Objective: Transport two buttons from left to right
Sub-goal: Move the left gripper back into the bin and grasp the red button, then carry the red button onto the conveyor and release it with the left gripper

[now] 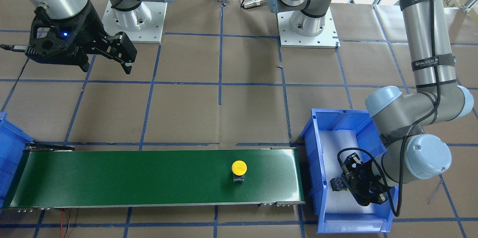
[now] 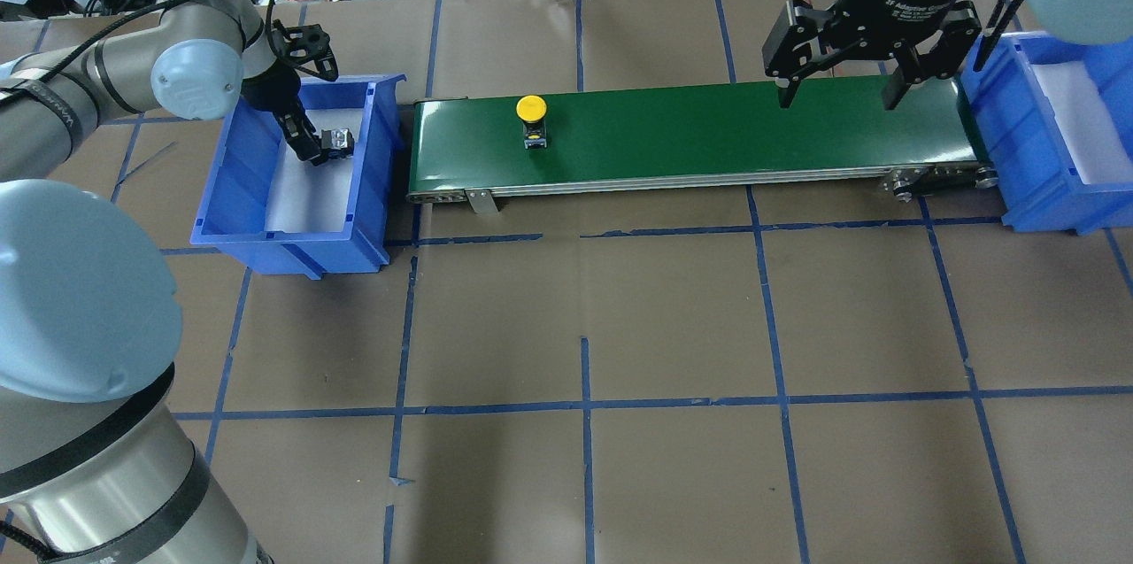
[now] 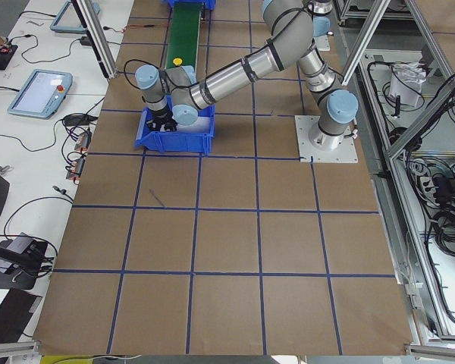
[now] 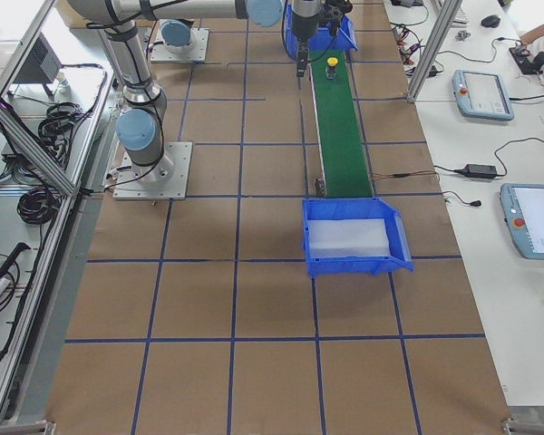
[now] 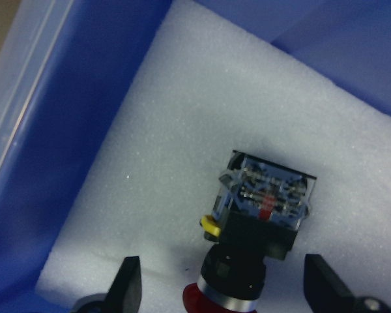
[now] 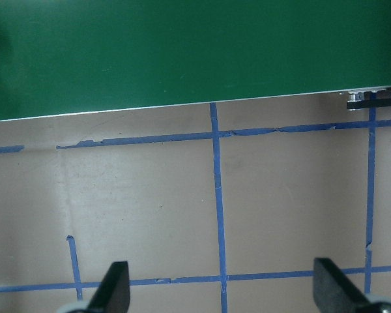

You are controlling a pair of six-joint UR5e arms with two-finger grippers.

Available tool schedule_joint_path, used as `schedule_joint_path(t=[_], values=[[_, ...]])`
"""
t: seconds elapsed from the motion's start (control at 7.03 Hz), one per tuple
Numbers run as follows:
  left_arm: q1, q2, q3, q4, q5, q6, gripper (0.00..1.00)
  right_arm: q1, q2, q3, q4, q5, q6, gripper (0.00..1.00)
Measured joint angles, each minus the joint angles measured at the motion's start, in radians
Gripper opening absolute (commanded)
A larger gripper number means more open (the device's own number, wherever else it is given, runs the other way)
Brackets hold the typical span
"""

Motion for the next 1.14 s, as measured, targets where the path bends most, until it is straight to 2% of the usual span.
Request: schedule_joint_path(t=[0.28, 0.71, 0.85, 1.14], values=[[-0.001, 0.025, 0.009, -0.007, 0.003, -0.001, 0.20, -0.001, -0.001, 0.000, 0.001, 0.000, 0.000, 1.00], [-0.033, 0.235, 0.011, -0.140, 0.006, 0.013, 0.20, -0.001, -0.003, 0.000, 0.004, 0.000, 0.000, 1.00], [-0.078, 0.276, 0.012, -0.170, 0.006, 0.000, 0.20, -0.001, -0.002, 0.001, 0.004, -0.004, -0.001, 1.00], [-0.177, 0.277, 0.019, -0.179, 0.006, -0.147, 0.20, -0.007, 0.000, 0.002, -0.006, -0.007, -0.001, 1.00]])
